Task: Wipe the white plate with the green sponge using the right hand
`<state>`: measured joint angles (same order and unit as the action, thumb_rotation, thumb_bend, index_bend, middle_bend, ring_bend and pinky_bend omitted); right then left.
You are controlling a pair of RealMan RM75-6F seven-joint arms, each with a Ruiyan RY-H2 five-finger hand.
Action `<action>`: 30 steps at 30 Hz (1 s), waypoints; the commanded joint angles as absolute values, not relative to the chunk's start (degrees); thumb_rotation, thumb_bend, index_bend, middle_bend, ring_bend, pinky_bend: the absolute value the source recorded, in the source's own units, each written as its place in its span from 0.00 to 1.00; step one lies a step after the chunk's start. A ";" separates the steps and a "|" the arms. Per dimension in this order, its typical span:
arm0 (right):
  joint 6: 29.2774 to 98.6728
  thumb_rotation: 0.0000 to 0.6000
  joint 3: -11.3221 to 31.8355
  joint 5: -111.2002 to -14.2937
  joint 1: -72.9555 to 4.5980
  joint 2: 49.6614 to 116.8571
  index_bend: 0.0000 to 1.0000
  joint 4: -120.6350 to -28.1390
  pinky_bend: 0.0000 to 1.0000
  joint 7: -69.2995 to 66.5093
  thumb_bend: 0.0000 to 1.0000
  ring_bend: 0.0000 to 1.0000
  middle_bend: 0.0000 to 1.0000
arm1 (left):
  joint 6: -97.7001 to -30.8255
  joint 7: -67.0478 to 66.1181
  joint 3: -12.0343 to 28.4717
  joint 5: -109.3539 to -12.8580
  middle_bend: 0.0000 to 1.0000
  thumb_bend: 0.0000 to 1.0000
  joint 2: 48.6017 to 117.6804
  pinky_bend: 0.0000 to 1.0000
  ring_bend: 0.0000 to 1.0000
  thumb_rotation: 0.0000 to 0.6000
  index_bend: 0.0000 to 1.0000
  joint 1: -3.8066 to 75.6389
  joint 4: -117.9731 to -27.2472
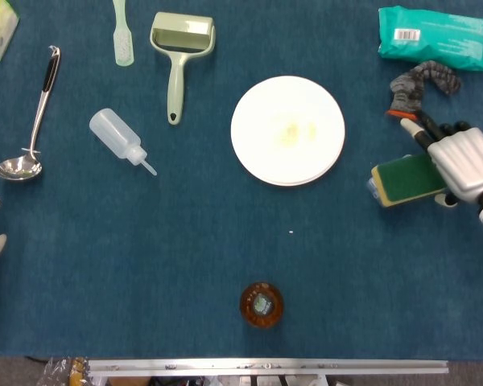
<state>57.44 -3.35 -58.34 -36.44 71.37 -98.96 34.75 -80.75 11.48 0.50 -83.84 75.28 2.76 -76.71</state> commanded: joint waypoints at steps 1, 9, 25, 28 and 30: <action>57.84 1.00 -3.16 -58.36 -35.91 68.48 0.00 -103.20 0.26 34.06 0.00 0.21 0.02 | -80.87 11.36 0.54 -83.91 0.41 0.20 75.17 0.46 0.31 1.00 0.40 2.79 -76.85; 66.58 1.00 -3.41 -68.57 -31.41 63.01 0.00 -111.52 0.26 30.96 0.00 0.14 0.01 | -83.06 10.23 1.53 -85.10 0.41 0.20 73.94 0.47 0.31 1.00 0.40 3.21 -78.56; 96.19 1.00 -9.80 -94.96 -10.31 59.33 0.07 -108.60 0.27 24.96 0.00 0.13 0.21 | -90.81 1.13 5.18 -88.68 0.37 0.20 69.49 0.47 0.31 1.00 0.40 4.36 -87.36; 98.59 1.00 -9.90 -95.11 -7.37 60.15 0.07 -106.24 0.27 21.85 0.00 0.13 0.22 | -91.27 0.51 5.49 -88.69 0.36 0.20 69.62 0.46 0.29 1.00 0.40 4.48 -87.63; 99.84 1.00 -9.68 -95.10 -5.89 60.62 0.07 -104.79 0.27 20.65 0.00 0.13 0.22 | -91.62 0.22 5.74 -88.79 0.35 0.20 69.87 0.44 0.27 1.00 0.40 4.62 -87.43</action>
